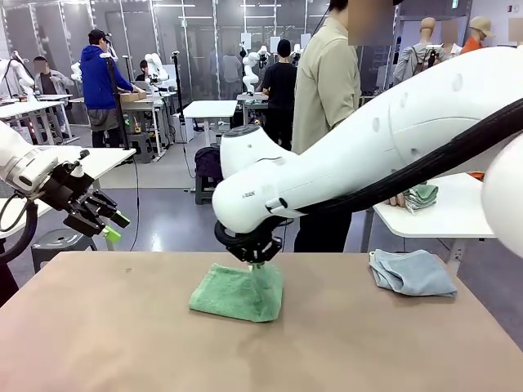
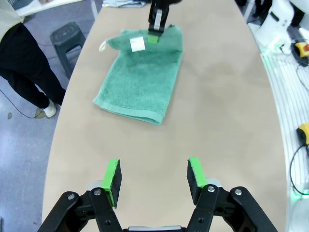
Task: Fold the towels and place them in the basket.
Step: When a person lays out a Towel with hook on the table, fold it in half twice.
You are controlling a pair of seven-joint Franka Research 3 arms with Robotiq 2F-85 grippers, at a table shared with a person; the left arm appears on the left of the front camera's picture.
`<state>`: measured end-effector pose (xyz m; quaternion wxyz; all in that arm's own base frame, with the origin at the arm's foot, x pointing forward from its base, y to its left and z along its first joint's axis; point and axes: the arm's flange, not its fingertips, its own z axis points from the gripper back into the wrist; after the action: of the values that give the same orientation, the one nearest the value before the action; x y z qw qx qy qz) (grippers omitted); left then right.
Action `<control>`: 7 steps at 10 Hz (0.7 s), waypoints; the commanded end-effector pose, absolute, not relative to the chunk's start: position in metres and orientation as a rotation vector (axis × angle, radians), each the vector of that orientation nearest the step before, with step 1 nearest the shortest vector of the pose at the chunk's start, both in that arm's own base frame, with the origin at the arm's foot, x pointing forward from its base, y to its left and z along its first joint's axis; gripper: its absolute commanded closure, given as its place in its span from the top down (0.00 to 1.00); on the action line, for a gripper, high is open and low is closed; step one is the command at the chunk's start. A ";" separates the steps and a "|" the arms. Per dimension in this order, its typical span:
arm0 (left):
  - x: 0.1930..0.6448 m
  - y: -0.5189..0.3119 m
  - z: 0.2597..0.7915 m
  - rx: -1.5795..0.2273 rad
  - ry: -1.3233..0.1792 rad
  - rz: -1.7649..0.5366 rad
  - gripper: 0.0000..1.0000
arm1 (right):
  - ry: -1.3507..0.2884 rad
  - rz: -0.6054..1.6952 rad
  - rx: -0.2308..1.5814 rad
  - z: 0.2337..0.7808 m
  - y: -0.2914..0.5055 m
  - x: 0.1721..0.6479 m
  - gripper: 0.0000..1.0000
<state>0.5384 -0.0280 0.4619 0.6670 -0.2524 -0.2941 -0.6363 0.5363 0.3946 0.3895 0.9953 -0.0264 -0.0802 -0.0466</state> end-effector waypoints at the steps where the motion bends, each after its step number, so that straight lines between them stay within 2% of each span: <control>1: 0.536 -0.027 0.464 -0.569 -0.667 -1.436 0.70 | -0.136 -0.197 -0.012 0.394 0.416 0.534 0.00; 7: 0.536 -0.027 0.464 -0.569 -0.667 -1.436 0.70 | -0.101 -0.379 0.137 0.377 0.442 0.537 0.00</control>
<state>0.5384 -0.0280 0.4619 0.6671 -0.2524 -0.2941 -0.6363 0.5363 0.4353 0.3804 0.9866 0.0407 -0.0480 -0.1502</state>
